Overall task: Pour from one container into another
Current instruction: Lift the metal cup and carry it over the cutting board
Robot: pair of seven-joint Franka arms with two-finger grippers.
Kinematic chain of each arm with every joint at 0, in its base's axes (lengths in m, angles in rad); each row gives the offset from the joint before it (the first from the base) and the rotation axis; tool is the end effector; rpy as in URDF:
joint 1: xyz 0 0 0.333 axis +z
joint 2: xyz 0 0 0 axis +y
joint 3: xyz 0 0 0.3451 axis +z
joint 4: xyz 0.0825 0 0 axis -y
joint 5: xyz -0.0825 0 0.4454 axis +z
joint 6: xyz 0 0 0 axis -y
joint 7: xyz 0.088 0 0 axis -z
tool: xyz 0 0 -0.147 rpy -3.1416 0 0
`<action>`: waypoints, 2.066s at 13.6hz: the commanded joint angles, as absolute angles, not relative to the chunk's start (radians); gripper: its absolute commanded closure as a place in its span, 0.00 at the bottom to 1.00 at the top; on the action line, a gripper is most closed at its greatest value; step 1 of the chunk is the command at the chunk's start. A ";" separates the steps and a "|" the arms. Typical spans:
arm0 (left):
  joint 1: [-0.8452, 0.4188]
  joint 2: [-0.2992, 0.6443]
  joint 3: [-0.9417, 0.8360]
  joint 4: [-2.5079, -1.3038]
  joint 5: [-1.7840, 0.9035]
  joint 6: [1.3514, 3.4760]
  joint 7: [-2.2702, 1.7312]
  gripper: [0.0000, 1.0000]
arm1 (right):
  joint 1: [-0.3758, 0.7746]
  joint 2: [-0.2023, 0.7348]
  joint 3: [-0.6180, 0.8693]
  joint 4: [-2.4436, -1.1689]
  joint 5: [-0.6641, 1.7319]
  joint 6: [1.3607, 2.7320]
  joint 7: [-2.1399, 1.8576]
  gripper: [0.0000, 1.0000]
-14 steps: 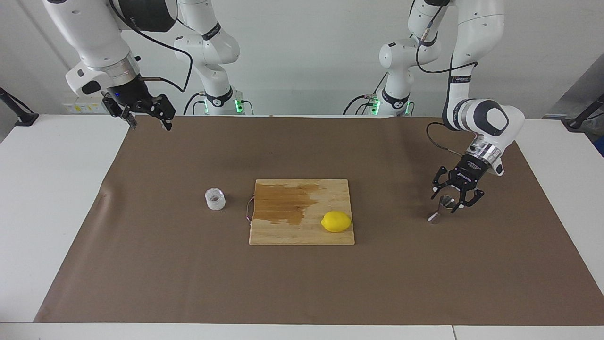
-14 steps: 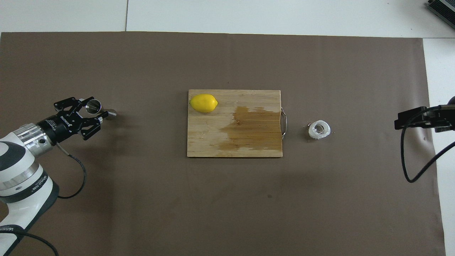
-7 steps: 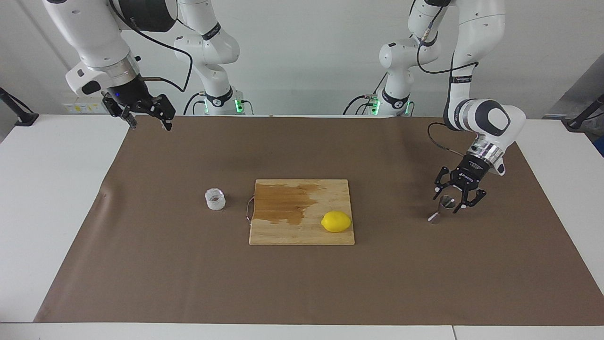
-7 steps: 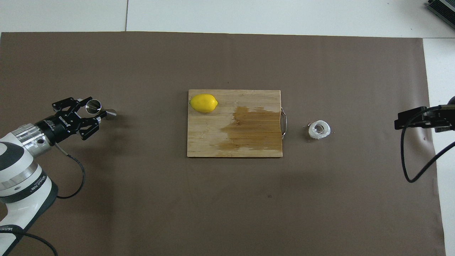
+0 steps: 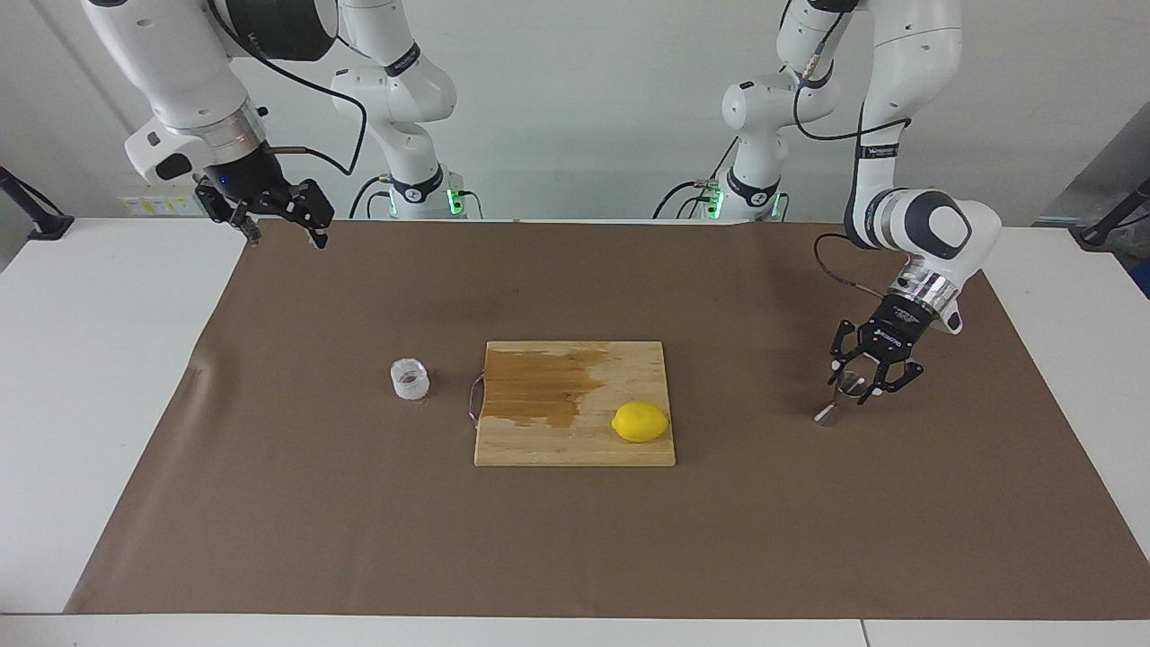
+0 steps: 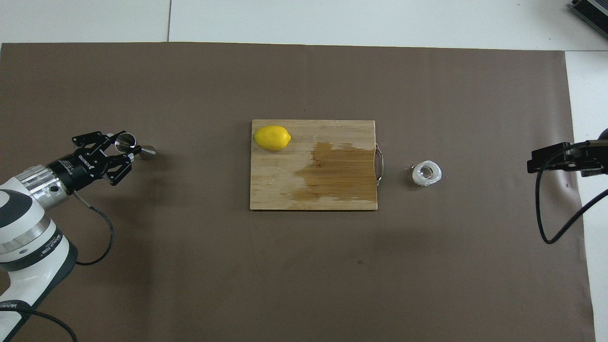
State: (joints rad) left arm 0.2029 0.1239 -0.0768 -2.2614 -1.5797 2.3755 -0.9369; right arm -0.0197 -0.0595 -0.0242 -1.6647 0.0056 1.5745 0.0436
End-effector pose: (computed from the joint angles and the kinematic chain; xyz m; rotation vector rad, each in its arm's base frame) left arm 0.6051 0.0377 0.2773 0.8502 1.9743 -0.4936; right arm 0.5927 -0.0256 0.5999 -3.1312 0.1371 0.0481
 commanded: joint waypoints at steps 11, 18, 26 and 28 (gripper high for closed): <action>-0.125 0.006 -0.094 -2.172 -1.589 2.560 -1.256 1.00 | -0.034 -0.077 -0.018 -1.686 0.011 1.583 0.029 0.00; -0.426 0.095 -0.176 -2.034 -1.588 2.940 -1.478 1.00 | -0.034 -0.077 -0.018 -1.686 0.011 1.583 0.029 0.00; -0.429 0.307 -0.422 -1.838 -1.554 3.128 -1.537 1.00 | -0.034 -0.077 -0.018 -1.686 0.011 1.583 0.029 0.00; -0.471 0.340 -0.423 -1.824 -1.528 3.173 -1.534 1.00 | -0.034 -0.077 -0.018 -1.686 0.011 1.583 0.029 0.00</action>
